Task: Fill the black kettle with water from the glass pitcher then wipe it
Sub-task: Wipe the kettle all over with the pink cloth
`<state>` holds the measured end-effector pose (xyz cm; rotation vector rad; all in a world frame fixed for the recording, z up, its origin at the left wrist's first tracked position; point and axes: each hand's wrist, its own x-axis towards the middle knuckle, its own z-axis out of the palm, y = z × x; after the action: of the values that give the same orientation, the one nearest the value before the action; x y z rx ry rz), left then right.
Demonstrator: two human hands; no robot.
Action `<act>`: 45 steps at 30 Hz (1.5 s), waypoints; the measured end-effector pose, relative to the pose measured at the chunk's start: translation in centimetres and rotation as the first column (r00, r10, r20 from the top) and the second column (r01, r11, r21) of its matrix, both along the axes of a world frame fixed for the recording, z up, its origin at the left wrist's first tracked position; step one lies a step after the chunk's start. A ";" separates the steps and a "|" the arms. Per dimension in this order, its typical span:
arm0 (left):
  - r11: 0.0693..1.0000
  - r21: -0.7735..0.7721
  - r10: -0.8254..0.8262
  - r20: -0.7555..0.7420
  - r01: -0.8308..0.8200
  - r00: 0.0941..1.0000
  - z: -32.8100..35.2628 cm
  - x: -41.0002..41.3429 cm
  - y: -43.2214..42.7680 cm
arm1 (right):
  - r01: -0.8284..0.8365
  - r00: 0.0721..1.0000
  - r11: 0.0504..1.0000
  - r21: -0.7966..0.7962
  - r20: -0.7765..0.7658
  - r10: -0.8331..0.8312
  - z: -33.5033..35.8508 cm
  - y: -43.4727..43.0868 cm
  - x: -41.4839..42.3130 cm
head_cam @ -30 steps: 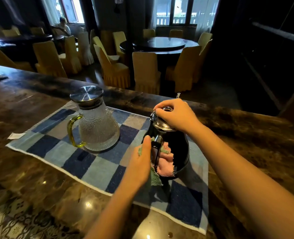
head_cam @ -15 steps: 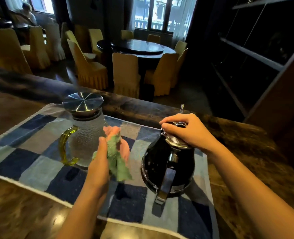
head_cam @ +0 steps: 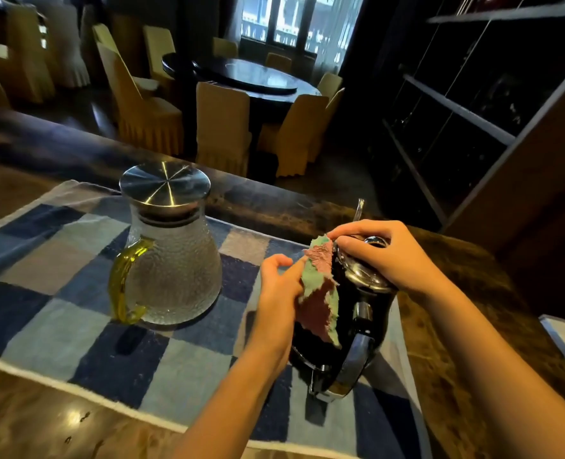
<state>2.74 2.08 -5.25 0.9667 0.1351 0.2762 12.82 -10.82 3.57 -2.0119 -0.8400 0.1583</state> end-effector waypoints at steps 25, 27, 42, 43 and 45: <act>0.816 0.502 -0.129 -0.323 0.285 0.938 -1.0 9.1 1.1 | 0.053 0.997 0.999 -0.003 0.053 -0.053 -0.1 -0.1 0.0; 0.889 0.375 -0.105 -0.389 0.261 0.915 -1.7 8.1 1.3 | 0.054 0.997 0.998 -0.015 0.048 -0.053 -0.1 -0.1 0.0; 0.846 0.529 0.095 -0.021 -0.070 0.995 -1.8 2.8 -1.4 | 0.038 0.996 0.999 -0.009 0.084 -0.037 -0.1 -0.1 -0.1; 0.871 0.491 0.041 -0.101 0.014 0.994 -1.2 4.4 -0.5 | 0.035 0.996 0.999 -0.006 0.086 -0.035 -0.1 -0.2 -0.1; 0.827 0.540 -0.053 -0.205 0.158 0.977 -0.4 6.6 0.8 | 0.029 0.996 1.000 0.004 0.088 -0.029 -0.1 -0.2 -0.1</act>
<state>9.29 2.92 -5.62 1.5787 0.1719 0.1200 12.73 -11.05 3.50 -2.0393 -0.8656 0.0523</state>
